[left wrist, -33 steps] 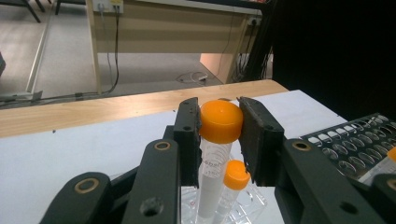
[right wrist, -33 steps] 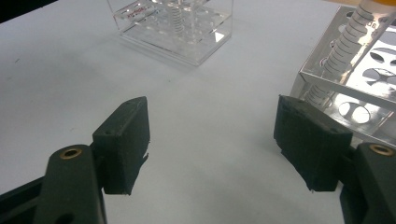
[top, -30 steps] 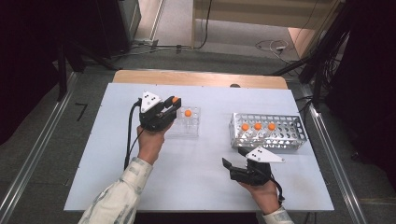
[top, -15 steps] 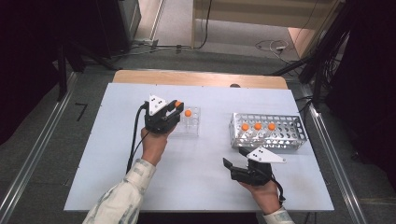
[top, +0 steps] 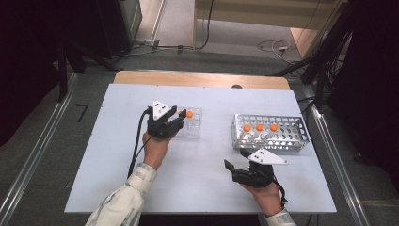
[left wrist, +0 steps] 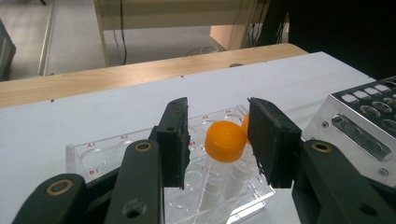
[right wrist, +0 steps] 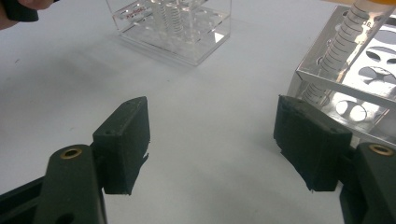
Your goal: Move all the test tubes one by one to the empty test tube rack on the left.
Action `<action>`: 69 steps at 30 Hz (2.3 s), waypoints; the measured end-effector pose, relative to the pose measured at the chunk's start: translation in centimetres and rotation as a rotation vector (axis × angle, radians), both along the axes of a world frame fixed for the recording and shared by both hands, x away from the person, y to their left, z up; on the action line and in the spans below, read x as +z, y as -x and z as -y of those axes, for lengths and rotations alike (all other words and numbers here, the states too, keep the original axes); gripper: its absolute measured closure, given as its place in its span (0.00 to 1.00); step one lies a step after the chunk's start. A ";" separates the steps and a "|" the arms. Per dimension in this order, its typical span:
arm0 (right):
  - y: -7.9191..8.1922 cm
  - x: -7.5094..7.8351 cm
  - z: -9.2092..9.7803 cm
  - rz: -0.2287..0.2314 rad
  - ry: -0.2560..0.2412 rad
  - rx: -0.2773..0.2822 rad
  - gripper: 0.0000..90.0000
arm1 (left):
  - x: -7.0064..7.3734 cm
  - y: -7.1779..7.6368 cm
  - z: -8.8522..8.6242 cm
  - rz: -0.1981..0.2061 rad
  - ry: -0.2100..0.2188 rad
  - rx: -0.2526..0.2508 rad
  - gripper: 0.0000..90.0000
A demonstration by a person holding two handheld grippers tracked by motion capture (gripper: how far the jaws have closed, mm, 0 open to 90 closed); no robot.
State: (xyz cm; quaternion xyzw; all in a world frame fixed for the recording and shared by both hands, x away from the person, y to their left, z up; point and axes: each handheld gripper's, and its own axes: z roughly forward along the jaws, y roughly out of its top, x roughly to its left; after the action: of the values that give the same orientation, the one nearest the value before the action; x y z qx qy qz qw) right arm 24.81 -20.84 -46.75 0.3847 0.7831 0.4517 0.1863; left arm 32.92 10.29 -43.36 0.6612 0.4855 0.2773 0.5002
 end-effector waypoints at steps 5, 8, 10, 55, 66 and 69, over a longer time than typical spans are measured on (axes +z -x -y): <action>-0.1 0.0 0.2 0.002 -0.003 -0.007 0.29 | 0.1 0.3 -0.4 -0.002 0.015 -0.004 0.60; -0.1 0.1 0.3 0.005 -0.006 -0.009 0.29 | 0.1 0.7 -0.7 -0.004 0.032 -0.006 0.55; -0.1 0.2 0.4 0.006 -0.009 -0.013 0.29 | 0.2 1.0 -0.8 -0.006 0.036 -0.008 0.51; -1.7 1.0 6.7 0.064 -0.022 -0.238 0.32 | -3.9 10.4 -3.4 -0.058 0.053 -0.075 0.30; -2.2 1.0 7.5 0.077 -0.018 -0.276 0.34 | -4.9 10.9 -4.3 -0.083 0.059 -0.050 0.30; -2.5 1.0 7.7 0.079 -0.017 -0.290 0.34 | -4.9 11.0 -4.2 -0.075 0.056 -0.052 0.30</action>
State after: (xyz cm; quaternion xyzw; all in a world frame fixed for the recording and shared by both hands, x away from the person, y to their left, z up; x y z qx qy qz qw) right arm 27.29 -28.56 -45.78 0.4774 0.7076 0.4412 0.2770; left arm 21.90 14.44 -48.28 0.6691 0.4944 0.2254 0.5070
